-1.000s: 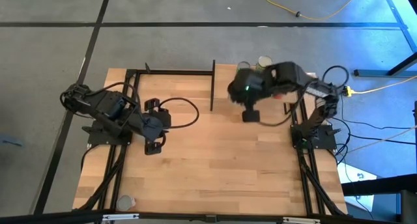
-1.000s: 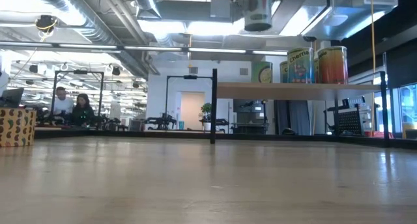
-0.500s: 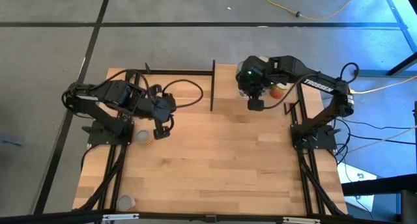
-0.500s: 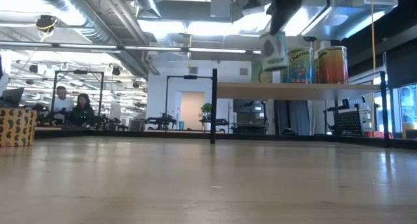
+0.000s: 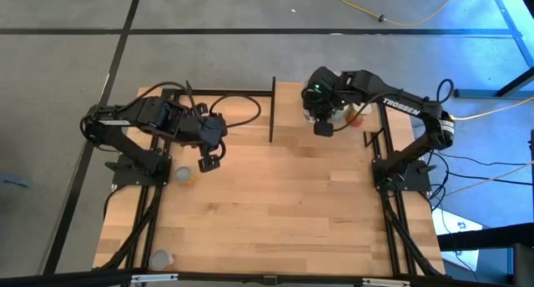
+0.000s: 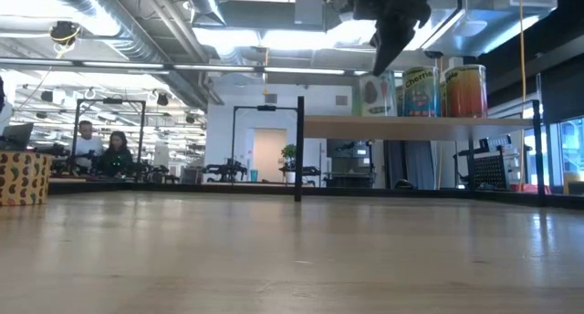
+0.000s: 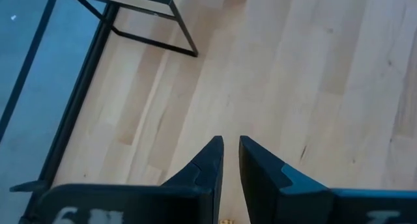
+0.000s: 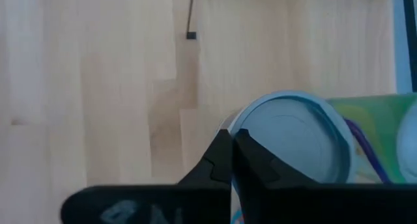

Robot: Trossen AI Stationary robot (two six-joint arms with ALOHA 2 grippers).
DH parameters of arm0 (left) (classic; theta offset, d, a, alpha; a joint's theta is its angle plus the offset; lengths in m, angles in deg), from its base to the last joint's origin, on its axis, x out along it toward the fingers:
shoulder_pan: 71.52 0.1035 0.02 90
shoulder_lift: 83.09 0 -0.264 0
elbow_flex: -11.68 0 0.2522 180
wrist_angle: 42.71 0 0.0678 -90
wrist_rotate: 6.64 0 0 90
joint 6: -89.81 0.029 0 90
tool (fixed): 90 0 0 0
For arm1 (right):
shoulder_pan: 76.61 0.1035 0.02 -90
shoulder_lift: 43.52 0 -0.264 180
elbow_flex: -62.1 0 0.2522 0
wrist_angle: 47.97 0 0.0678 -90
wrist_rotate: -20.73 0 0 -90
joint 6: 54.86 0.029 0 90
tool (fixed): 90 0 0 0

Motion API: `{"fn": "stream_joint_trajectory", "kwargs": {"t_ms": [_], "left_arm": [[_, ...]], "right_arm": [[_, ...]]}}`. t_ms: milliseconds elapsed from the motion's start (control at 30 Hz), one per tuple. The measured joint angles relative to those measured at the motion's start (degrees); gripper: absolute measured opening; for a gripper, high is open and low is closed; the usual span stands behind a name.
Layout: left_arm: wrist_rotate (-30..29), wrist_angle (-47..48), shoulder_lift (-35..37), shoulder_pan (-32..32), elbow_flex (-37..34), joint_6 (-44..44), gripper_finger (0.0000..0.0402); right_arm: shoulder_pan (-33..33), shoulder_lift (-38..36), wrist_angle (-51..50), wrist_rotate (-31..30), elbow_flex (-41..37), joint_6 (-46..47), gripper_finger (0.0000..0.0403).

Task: Pick and place cans onto a shelf
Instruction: Put the white canned good on the shelf, then put the yellow canned good on the shelf

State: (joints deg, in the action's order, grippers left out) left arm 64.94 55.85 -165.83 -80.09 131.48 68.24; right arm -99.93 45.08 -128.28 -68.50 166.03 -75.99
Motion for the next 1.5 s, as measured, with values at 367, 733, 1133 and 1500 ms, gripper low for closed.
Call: {"fn": "stream_joint_trajectory", "kwargs": {"t_ms": [367,733,1133,1500], "left_arm": [[0.04,0.02,0.0,0.37,0.0,1.22,0.0042],[0.12,2.85,0.0,0.3,0.0,-0.81,0.0042],[15.5,5.28,0.44,-4.52,-10.54,-35.39,0.0042],[17.85,5.24,0.42,-8.49,-28.16,-54.26,0.0042]], "right_arm": [[-1.29,0.0,-1.24,-0.63,-0.01,2.6,0.0093],[-1.26,0.15,-4.04,-1.14,9.0,2.51,0.0101],[1.76,0.12,-10.06,-1.2,24.06,1.19,0.01],[4.46,0.08,-11.09,-0.65,34.85,-1.54,0.0101]]}}
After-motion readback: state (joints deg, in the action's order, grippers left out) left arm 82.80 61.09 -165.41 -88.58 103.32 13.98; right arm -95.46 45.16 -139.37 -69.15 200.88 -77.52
